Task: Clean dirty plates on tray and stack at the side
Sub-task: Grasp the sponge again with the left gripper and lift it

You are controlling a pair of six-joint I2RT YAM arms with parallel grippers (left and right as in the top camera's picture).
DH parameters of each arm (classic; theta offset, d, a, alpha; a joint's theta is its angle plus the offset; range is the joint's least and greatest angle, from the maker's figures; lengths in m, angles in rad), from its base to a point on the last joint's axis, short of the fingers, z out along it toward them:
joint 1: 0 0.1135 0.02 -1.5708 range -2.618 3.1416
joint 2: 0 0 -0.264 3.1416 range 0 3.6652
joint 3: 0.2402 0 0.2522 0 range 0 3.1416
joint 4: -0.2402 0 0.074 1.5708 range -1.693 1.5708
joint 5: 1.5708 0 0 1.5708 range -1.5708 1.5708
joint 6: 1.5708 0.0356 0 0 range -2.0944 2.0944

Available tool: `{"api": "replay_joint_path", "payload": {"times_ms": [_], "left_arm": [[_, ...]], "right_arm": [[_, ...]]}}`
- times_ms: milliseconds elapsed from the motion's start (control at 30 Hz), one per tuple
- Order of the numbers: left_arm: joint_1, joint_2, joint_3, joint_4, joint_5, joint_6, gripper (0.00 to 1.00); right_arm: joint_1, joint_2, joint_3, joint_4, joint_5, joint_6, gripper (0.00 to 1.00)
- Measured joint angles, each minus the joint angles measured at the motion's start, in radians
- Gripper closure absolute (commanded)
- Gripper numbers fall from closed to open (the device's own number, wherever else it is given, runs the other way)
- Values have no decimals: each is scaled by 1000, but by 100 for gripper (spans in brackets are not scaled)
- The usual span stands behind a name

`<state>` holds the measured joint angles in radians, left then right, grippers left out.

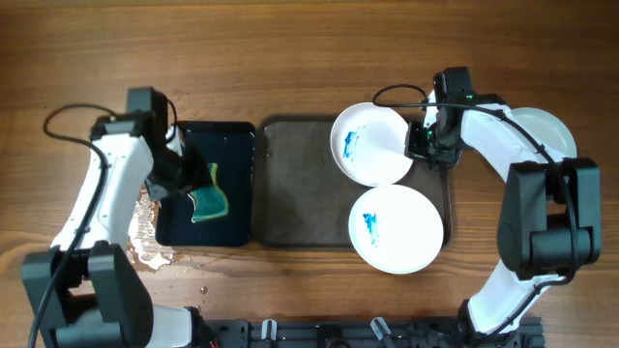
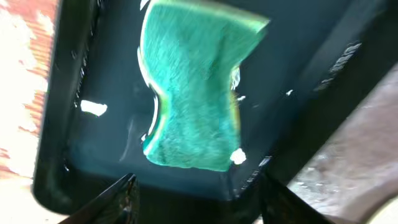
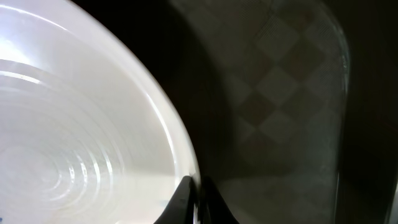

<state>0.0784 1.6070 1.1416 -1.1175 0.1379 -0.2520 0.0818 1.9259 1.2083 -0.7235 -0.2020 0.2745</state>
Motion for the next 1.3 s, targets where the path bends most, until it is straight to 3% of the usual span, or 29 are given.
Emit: {"api": "replay_joint_path", "payload": {"times_ms": [100, 233, 367, 433, 533, 833, 1067, 1300], "left_arm": [[0, 6, -135, 85, -6, -27, 41], [0, 7, -156, 154, -6, -40, 39], [0, 36, -157, 268, -4, -62, 58], [0, 89, -157, 282, 3, -71, 62], [0, 141, -157, 304, 17, -76, 96], [0, 93, -147, 270, 1, -75, 96], [-84, -203, -146, 275, -232, -71, 96], [-458, -219, -145, 339, -738, -48, 96]], "right_arm": [[0, 0, -1, 2, 0, 1, 96], [0, -1, -2, 3, 0, 1, 96], [0, -1, -3, 4, -1, 1, 96], [0, -1, -3, 4, -1, 1, 96], [0, -1, -3, 4, -1, 1, 96], [0, -1, -3, -1, -4, 0, 96], [0, -1, -3, -5, -8, 0, 96], [0, -1, -3, -13, -15, 0, 96]]}}
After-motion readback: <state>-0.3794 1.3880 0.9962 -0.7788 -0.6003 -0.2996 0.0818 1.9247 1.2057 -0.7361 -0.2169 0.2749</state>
